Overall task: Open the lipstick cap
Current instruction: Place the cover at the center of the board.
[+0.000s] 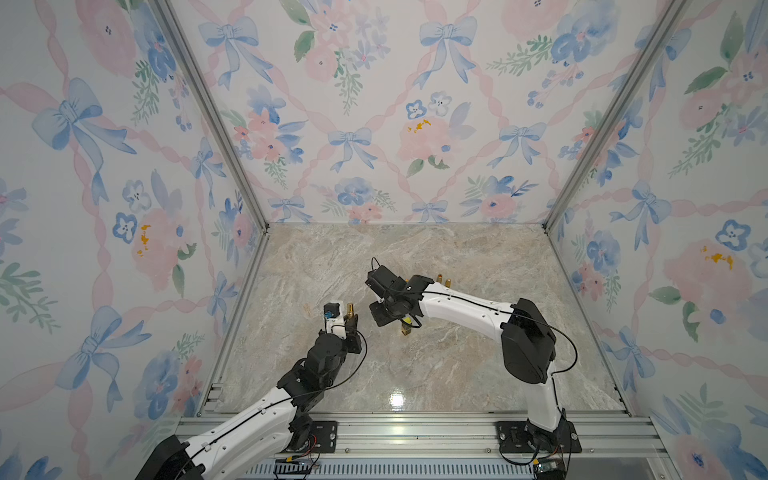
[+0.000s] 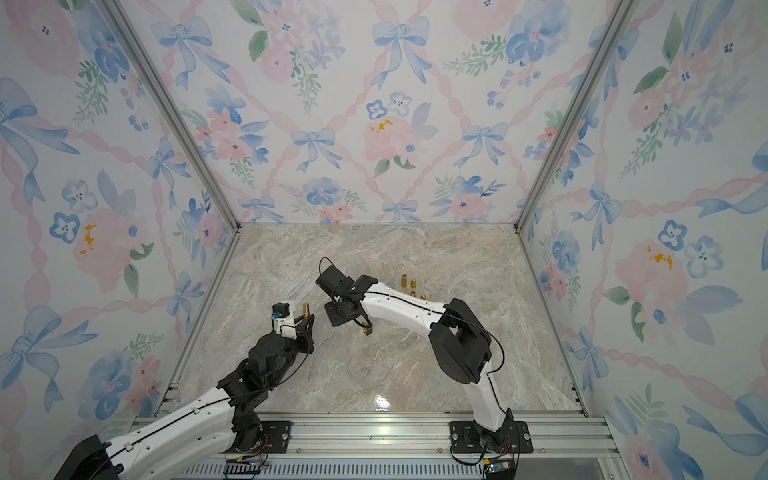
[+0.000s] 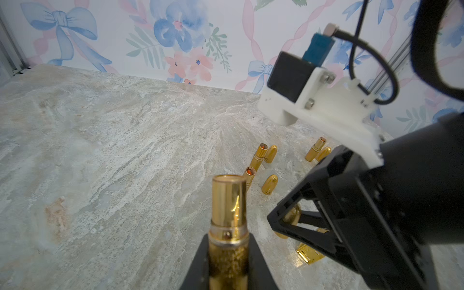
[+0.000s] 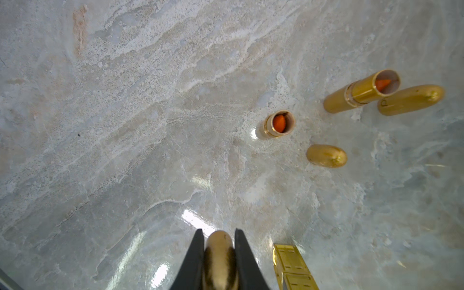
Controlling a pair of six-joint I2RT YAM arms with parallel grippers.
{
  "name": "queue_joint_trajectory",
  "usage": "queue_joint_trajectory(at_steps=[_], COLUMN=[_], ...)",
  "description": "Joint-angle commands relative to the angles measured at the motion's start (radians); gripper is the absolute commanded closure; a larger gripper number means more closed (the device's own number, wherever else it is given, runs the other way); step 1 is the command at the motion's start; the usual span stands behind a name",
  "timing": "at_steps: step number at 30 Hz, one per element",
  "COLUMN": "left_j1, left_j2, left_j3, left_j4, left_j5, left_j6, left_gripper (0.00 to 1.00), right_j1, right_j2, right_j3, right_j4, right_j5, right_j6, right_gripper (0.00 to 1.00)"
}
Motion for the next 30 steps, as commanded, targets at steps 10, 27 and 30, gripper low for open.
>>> queue_joint_trajectory(at_steps=[10, 27, 30], left_j1=[0.012, 0.011, 0.012], left_j2=[-0.001, 0.019, 0.021], left_j3=[-0.012, -0.003, -0.005], left_j4=[0.002, 0.004, 0.004], left_j5=[-0.017, -0.01, -0.01], left_j6=[-0.018, -0.021, -0.025], left_gripper=[1.0, 1.0, 1.0], right_j1=[0.017, 0.019, 0.02], right_j2=[0.092, 0.142, 0.143], right_j3=[-0.031, -0.09, -0.096], right_j4=[0.142, 0.232, 0.24], right_j5=[0.111, 0.155, 0.158], right_j6=[0.004, -0.018, -0.025], right_gripper=[0.82, 0.81, 0.8])
